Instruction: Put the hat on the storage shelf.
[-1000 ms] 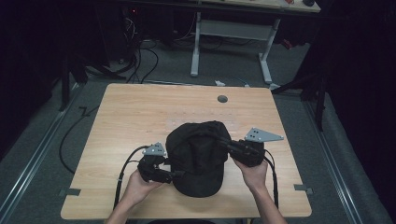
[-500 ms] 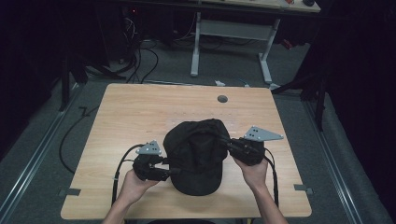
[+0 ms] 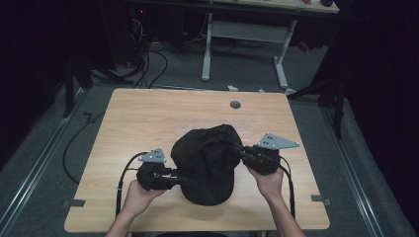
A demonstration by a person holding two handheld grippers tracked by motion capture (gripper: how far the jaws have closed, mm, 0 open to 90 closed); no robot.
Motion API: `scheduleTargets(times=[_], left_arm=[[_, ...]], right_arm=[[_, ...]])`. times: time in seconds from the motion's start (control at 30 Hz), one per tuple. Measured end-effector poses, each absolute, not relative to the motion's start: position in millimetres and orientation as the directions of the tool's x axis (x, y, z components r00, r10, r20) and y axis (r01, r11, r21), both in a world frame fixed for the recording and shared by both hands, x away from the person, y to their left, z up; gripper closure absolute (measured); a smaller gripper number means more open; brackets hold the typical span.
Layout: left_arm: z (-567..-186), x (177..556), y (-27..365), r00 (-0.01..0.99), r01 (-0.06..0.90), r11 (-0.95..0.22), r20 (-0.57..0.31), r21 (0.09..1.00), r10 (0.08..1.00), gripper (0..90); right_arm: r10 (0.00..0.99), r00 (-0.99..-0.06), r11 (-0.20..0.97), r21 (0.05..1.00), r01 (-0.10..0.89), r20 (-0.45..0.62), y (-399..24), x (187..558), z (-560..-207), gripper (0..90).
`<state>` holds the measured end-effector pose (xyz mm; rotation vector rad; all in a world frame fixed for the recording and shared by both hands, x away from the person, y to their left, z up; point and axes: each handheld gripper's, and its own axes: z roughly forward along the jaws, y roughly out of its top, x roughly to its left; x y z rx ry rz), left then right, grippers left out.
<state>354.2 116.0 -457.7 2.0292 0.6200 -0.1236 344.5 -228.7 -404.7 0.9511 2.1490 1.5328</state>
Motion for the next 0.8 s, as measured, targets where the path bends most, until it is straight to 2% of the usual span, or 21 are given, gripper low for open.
scheduleTargets(times=[0.23,0.5,0.7,0.8], left_arm=[[-454.5,353.3,123.1,0.86,0.492,-0.372,-0.373,0.787,0.349,77.2],[-444.3,350.8,127.3,0.871,0.485,-0.344,-0.407,0.804,0.276,84.7],[-441.2,348.9,128.5,0.868,0.494,-0.325,-0.438,0.806,0.233,86.3],[-440.1,348.7,129.8,0.868,0.493,-0.314,-0.438,0.811,0.234,86.4]], right_arm=[[0.68,-0.727,0.201,0.928,0.314,0.099,-227.0,344.6,-405.1,81.7],[0.685,-0.72,0.179,0.933,0.313,0.11,-228.8,344.4,-404.7,77.6],[0.689,-0.715,0.167,0.933,0.319,0.121,-230.2,345.4,-406.3,75.5],[0.696,-0.703,0.149,0.93,0.337,0.143,-231.9,347.0,-408.1,70.0]])
